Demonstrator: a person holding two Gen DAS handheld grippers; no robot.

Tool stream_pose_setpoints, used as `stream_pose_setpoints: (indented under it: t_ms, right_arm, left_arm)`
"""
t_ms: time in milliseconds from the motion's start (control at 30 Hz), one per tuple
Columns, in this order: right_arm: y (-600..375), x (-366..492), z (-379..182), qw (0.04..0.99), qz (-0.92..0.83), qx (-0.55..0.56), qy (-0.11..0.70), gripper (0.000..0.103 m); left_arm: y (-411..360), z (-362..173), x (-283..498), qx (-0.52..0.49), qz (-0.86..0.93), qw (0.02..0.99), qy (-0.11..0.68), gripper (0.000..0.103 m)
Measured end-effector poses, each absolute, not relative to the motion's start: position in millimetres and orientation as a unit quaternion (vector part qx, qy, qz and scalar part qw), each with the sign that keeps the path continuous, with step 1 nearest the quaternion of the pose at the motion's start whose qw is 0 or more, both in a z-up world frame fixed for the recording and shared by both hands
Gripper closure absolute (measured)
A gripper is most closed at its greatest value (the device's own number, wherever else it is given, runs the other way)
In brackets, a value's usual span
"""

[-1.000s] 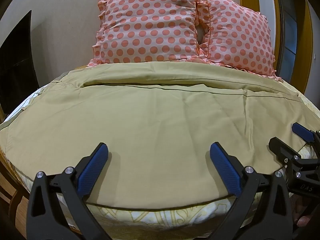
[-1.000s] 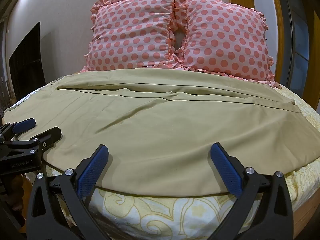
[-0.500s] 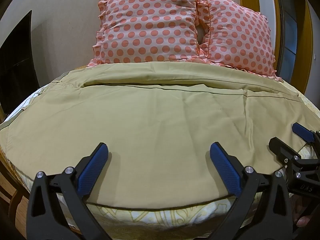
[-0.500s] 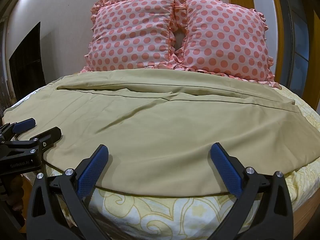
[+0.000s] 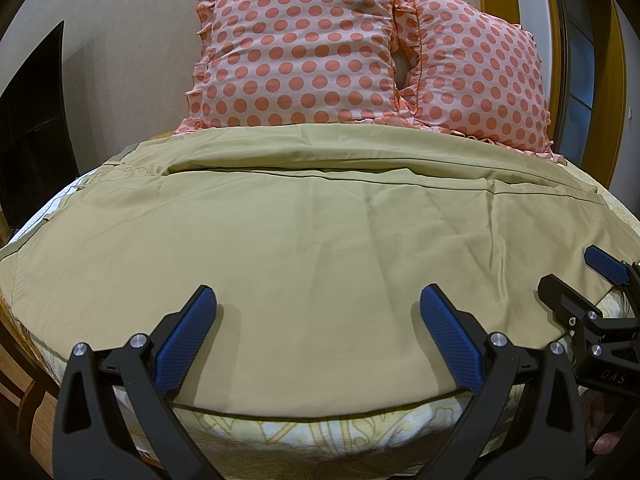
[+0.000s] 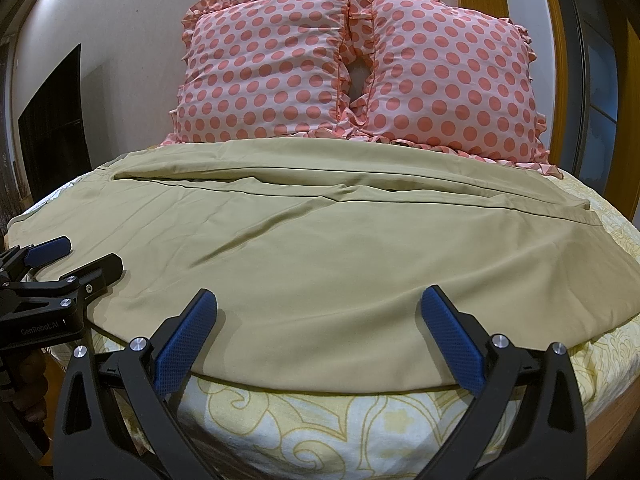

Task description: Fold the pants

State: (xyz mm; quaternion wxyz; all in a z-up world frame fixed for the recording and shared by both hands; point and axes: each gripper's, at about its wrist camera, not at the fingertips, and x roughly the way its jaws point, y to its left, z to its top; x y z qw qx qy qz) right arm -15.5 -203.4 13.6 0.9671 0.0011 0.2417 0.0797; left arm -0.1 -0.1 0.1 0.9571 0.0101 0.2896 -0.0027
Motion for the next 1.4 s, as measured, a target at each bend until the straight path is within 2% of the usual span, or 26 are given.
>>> stream_pose_setpoints:
  t_ms: [1067, 1233, 1400]
  right_arm:
    - [-202, -16, 12, 0.968, 0.080, 0.001, 0.236, 0.001]
    - [-210, -3, 32, 0.956, 0.097, -0.016, 0.275, 0.001]
    - [-268, 36, 87, 0.970, 0.030, 0.026, 0.240, 0.001]
  left_arm:
    - [0, 0, 0, 0.012, -0.003, 0.957, 0.289, 0.002]
    - [7, 9, 9, 0.002, -0.019, 0.950, 0.312, 0.002]
    - [21, 38, 21, -0.006, 0.005, 0.960, 0.280, 0.002]
